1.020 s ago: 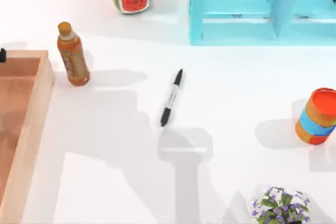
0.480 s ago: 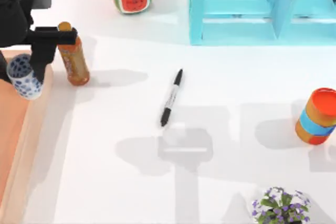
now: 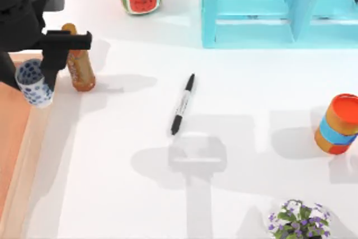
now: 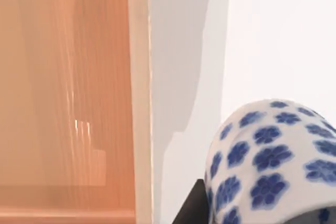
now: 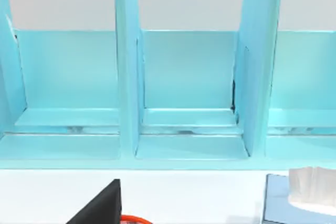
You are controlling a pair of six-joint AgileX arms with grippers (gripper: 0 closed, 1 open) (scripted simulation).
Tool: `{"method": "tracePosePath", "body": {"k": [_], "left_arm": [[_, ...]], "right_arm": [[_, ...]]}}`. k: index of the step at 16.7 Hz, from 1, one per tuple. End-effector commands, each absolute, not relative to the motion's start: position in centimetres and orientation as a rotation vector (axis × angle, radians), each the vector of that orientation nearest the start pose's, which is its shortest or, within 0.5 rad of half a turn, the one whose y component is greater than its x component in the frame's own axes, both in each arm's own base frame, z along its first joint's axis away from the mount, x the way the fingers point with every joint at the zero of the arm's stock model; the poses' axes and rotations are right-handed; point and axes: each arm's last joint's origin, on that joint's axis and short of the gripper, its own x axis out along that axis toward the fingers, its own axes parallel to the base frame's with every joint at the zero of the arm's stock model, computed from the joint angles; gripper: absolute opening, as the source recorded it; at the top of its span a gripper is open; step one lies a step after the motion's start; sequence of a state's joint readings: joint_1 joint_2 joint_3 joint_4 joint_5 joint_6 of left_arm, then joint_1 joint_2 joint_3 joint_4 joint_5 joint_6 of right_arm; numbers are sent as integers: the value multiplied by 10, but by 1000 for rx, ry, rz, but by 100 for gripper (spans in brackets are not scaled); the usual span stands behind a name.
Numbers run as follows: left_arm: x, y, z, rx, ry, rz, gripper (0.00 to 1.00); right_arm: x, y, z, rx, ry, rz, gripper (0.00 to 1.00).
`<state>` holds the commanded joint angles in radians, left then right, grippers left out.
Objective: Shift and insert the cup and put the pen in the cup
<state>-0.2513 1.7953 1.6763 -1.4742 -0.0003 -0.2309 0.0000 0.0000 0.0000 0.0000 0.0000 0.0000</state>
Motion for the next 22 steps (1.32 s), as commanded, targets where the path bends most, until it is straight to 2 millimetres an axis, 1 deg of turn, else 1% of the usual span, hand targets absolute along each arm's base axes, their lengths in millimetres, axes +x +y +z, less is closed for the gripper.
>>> {"method": "tracePosePath", "body": {"k": [2, 5, 7, 8, 9, 13, 15, 19, 22], "left_arm": [[331, -95, 271, 22, 1600, -7, 0], [344, -121, 243, 12, 1558, -19, 0], [347, -141, 221, 13, 1562, -18, 0], [347, -147, 213, 16, 1570, -15, 0], [346, -149, 210, 17, 1574, -14, 0], [347, -147, 209, 14, 1575, -11, 0], [347, -147, 198, 14, 1577, -10, 0], [347, -149, 168, 16, 1572, -14, 0], [346, -149, 165, 17, 1574, -14, 0]], "right_arm": [[106, -1, 160, 0, 0, 0, 100], [106, -1, 160, 0, 0, 0, 100], [106, -1, 160, 0, 0, 0, 100], [106, -1, 160, 0, 0, 0, 100], [106, -1, 160, 0, 0, 0, 100], [106, -1, 160, 0, 0, 0, 100], [106, -1, 160, 0, 0, 0, 100], [106, -1, 160, 0, 0, 0, 100], [106, -1, 160, 0, 0, 0, 100]]}}
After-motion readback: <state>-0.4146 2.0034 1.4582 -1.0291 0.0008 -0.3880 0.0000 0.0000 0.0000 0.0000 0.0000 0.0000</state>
